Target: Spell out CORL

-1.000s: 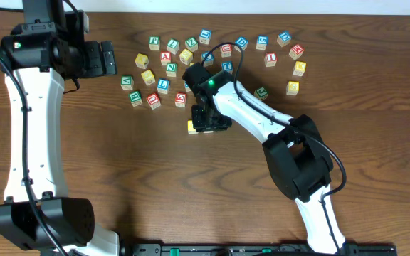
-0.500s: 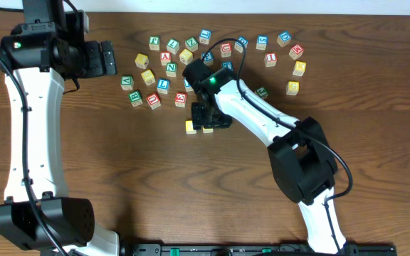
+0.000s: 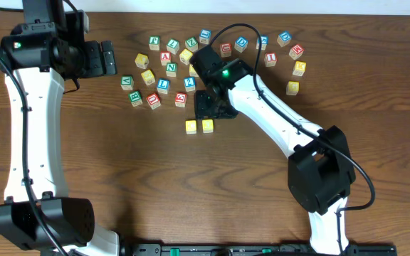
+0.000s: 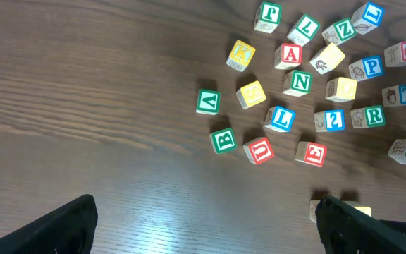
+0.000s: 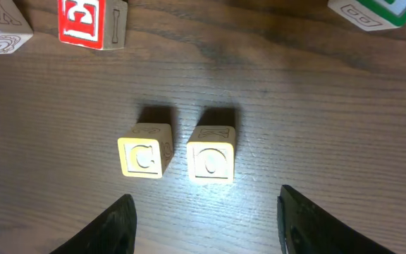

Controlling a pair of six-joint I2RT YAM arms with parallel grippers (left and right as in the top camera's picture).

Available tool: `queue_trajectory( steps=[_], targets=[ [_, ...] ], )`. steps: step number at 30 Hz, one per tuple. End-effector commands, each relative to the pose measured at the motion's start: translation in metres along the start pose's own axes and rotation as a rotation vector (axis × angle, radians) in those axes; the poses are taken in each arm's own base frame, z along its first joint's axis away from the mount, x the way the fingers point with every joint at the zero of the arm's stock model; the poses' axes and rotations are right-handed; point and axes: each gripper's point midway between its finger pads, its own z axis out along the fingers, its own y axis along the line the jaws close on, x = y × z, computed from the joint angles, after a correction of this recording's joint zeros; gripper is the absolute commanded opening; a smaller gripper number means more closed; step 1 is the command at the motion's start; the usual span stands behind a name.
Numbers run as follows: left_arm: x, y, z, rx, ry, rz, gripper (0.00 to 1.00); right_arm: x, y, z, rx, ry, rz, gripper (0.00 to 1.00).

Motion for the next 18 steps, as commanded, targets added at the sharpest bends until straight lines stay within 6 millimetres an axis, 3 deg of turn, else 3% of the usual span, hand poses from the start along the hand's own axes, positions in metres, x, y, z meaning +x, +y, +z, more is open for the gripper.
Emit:
queue_trajectory(
  steps=[1,13,18],
  targets=[
    [-0.006,-0.003,-0.006,0.008,-0.021,0.011,0.97,-0.008,0.002,-0.016,-0.023,-0.034,-0.021,0.60],
    [-0.006,-0.003,-0.006,0.008,-0.021,0.011,0.98,-0.020,-0.001,-0.025,-0.056,-0.048,-0.034,0.59],
    [-0.006,-0.003,-0.006,0.008,-0.021,0.011,0.98,-0.030,-0.011,-0.034,-0.054,-0.064,-0.041,0.59]
  ],
)
